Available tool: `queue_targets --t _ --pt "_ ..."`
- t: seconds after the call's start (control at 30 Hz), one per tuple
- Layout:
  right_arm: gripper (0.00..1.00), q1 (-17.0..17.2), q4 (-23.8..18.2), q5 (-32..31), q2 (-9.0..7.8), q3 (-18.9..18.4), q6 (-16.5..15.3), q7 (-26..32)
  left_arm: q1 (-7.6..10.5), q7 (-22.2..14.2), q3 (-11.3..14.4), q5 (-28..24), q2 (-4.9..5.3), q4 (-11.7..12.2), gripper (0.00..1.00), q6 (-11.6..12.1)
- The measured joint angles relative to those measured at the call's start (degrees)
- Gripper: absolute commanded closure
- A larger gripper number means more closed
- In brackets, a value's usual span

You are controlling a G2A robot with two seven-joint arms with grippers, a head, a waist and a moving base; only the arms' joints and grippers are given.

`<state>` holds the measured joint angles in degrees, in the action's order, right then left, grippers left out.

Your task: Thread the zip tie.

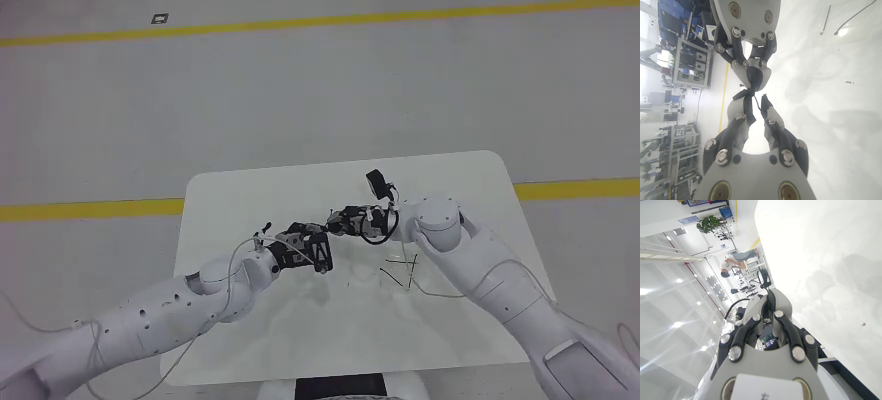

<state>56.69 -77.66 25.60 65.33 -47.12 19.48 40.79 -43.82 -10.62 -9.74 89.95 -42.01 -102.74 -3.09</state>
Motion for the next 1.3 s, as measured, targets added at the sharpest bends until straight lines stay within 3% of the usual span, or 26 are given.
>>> queue_targets --t 0.17,0.37,0.4,0.43,0.47,0.67,0.87,1.1,1.3 --pt "1.00 -0.22 0.07 0.40 -0.10 0.31 0.00 -0.29 0.02 0.10 0.00 0.00 -0.06 0.05 1.00 0.19" --pt "1.00 -0.38 0.07 0.81 -0.25 0.61 0.00 -0.61 -0.04 0.05 0.00 0.00 -0.12 0.17 1.00 0.12" --pt "0.83 -0.39 0.09 0.89 -0.28 0.65 0.00 -0.64 -0.08 0.07 0.00 0.00 -0.12 0.22 1.00 0.08" --pt "0.59 -0.40 0.12 0.96 -0.31 0.67 0.00 -0.65 -0.13 0.12 0.00 0.00 -0.11 0.26 1.00 0.01" --pt "0.00 -0.42 0.14 1.02 -0.34 0.69 0.00 -0.65 -0.21 0.22 0.00 0.00 -0.09 0.31 1.00 -0.17" --pt "0.00 -0.14 -0.11 1.20 -0.73 0.08 0.00 -1.38 -1.80 1.41 -1.45 -0.12 0.50 0.49 1.00 -2.09" --pt "0.00 1.27 -1.24 0.50 -1.63 -2.04 0.00 -2.05 -4.08 3.92 -4.88 -3.27 2.14 -0.24 1.00 -1.86" --pt "0.00 4.04 -4.32 -1.58 -2.65 -5.49 -0.34 -4.07 -7.26 12.81 -9.53 -14.09 4.22 0.17 1.00 3.16" --pt "0.00 5.76 -5.53 -2.54 -3.03 -7.39 -0.68 -4.87 -9.91 19.77 -12.56 -22.43 5.15 1.14 1.00 6.71"
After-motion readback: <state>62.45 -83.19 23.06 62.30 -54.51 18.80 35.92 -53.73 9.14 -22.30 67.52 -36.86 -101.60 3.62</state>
